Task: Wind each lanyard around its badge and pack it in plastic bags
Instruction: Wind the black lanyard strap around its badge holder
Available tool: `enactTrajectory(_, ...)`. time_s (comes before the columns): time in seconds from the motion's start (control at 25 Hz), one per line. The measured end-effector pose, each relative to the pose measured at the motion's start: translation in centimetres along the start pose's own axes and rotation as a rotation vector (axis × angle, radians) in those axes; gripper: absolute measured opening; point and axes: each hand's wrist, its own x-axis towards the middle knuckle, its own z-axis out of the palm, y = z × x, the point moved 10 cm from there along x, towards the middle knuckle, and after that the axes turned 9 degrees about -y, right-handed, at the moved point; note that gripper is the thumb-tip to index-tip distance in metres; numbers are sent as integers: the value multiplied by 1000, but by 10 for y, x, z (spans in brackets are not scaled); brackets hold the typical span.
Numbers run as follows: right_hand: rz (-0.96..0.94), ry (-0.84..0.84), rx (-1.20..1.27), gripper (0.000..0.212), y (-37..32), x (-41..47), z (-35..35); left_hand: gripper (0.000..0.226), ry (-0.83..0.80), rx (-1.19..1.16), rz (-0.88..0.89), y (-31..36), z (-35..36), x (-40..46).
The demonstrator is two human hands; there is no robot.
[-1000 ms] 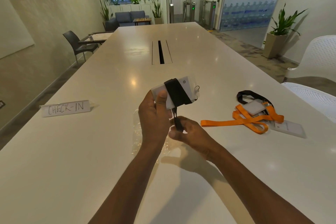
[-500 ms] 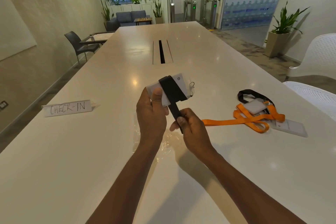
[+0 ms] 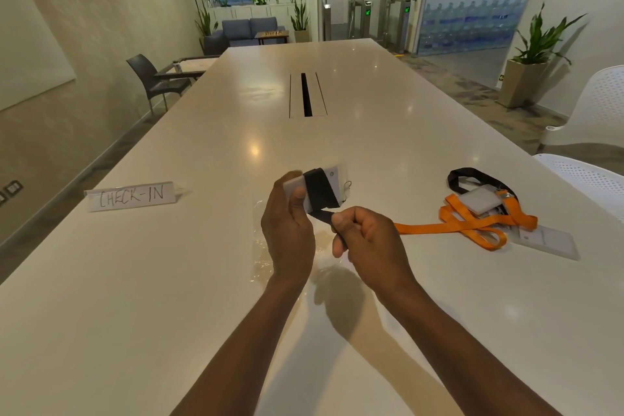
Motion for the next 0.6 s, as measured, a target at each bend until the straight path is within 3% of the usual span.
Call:
enactTrajectory(0.16,32,6,54,29,-15,2,-9,21,-35,30,83,20,1,-3)
enactTrajectory(0.36,121,94,230,32,-16,11,-27,28,-220,-56,226,47,22,-22)
enactTrajectory(0.52,106,43,356,32,-16,7,-24,51,-234,-44,200,44,26,-25)
enactTrajectory(0.6,96,-24,444,33,-14,6,-21,51,-228,-42,180,39,26,-24)
